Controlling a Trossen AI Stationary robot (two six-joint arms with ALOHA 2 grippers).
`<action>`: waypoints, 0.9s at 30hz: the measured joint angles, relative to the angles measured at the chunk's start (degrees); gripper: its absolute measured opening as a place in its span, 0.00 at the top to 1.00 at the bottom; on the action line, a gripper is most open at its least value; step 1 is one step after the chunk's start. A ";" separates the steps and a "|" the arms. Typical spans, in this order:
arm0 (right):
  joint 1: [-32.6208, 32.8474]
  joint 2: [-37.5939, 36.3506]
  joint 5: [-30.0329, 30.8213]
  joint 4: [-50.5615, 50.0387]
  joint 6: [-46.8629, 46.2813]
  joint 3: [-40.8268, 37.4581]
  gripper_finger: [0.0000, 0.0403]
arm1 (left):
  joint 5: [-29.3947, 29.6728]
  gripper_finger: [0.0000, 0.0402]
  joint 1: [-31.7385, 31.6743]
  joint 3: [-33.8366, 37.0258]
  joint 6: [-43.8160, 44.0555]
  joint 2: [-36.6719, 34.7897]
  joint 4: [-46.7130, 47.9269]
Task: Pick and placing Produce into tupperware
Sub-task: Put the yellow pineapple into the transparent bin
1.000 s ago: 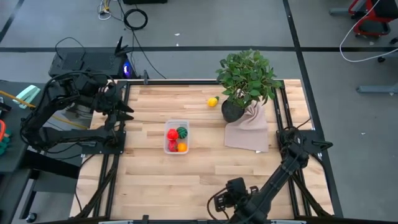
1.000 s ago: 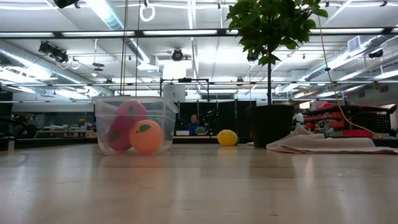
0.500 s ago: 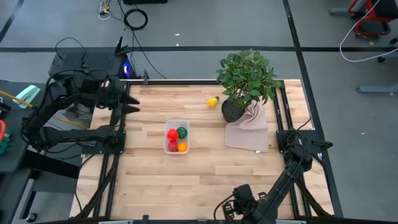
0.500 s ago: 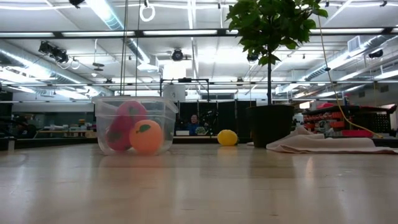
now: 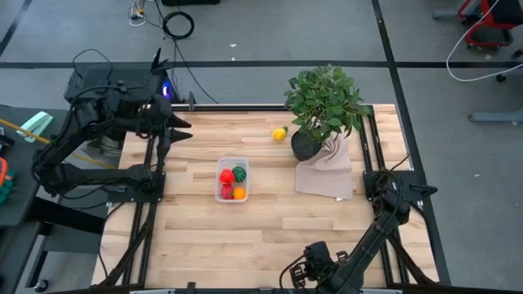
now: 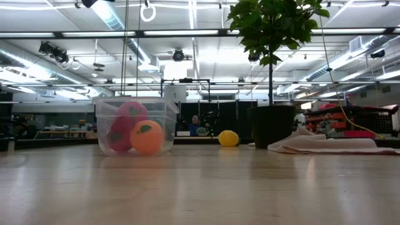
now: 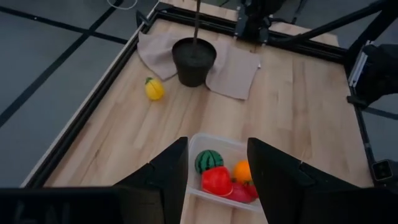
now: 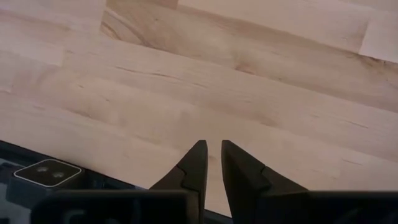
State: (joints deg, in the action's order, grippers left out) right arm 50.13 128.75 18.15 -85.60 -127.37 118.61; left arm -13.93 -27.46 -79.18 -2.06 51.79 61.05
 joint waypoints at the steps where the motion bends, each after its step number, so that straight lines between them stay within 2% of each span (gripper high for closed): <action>1: 0.00 0.00 0.00 0.00 0.00 0.00 0.87 | -0.02 0.57 0.00 0.00 0.52 0.00 -0.01; 10: -0.12 0.02 0.18 1.87 0.02 0.00 0.87 | 1.87 0.57 0.00 0.00 7.02 0.95 0.01; 14: -0.58 0.02 0.21 4.23 0.02 0.00 0.87 | 7.72 0.57 -0.02 0.00 7.42 2.48 -0.66; 17: -1.05 0.02 0.20 4.98 0.02 0.00 0.87 | 11.52 0.57 -0.07 -0.02 7.25 4.09 -4.54; 23: -2.25 0.02 0.09 4.93 0.58 0.00 0.88 | 12.05 0.57 -0.07 -0.07 6.36 10.02 -19.39; 27: -2.57 0.02 -0.95 4.94 0.28 0.00 0.88 | 15.44 0.57 -0.23 -0.07 6.98 15.90 -19.60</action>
State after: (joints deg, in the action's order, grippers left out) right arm 47.56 128.77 17.21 -80.66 -127.09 118.61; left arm 1.50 -27.70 -79.24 4.91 67.69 41.45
